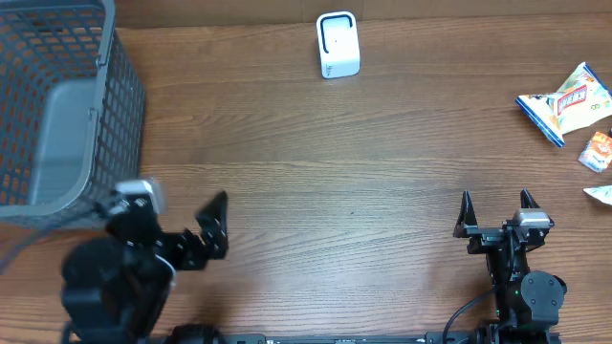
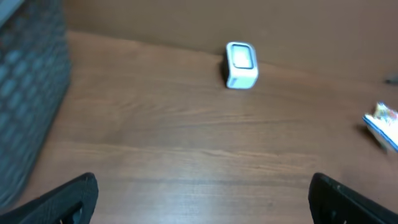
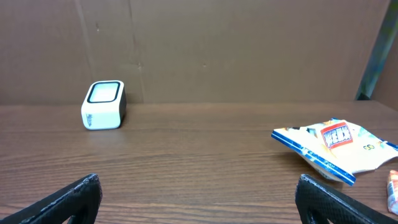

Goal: Scan the item barcode

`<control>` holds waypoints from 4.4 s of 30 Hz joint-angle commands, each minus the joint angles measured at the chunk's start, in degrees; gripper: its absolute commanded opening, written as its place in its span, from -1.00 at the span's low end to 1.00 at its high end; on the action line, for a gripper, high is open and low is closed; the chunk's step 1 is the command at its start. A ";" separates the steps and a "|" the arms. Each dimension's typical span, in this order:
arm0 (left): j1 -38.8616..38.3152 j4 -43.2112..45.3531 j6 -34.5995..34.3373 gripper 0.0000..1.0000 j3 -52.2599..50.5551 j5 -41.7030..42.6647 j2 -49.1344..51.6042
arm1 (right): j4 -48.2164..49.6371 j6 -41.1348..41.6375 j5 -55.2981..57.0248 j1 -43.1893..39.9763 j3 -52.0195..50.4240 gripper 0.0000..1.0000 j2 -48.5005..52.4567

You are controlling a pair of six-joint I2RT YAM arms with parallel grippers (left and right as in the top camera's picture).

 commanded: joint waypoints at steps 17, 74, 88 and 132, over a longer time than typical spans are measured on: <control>-1.81 16.24 9.55 1.00 -28.39 -2.67 -14.78 | 0.35 -0.07 0.35 -0.35 -0.59 1.00 -0.68; -1.22 48.54 6.54 0.99 -59.49 -9.60 -31.89 | 0.35 -0.07 0.35 -0.35 -0.59 1.00 -0.68; -0.74 48.57 7.50 1.00 -59.52 -13.77 -31.89 | 0.35 -0.07 0.35 -0.35 -0.59 1.00 -0.68; 0.55 48.78 9.73 0.99 -59.49 -13.25 -31.89 | 0.35 -0.07 0.35 -0.35 -0.59 1.00 -0.68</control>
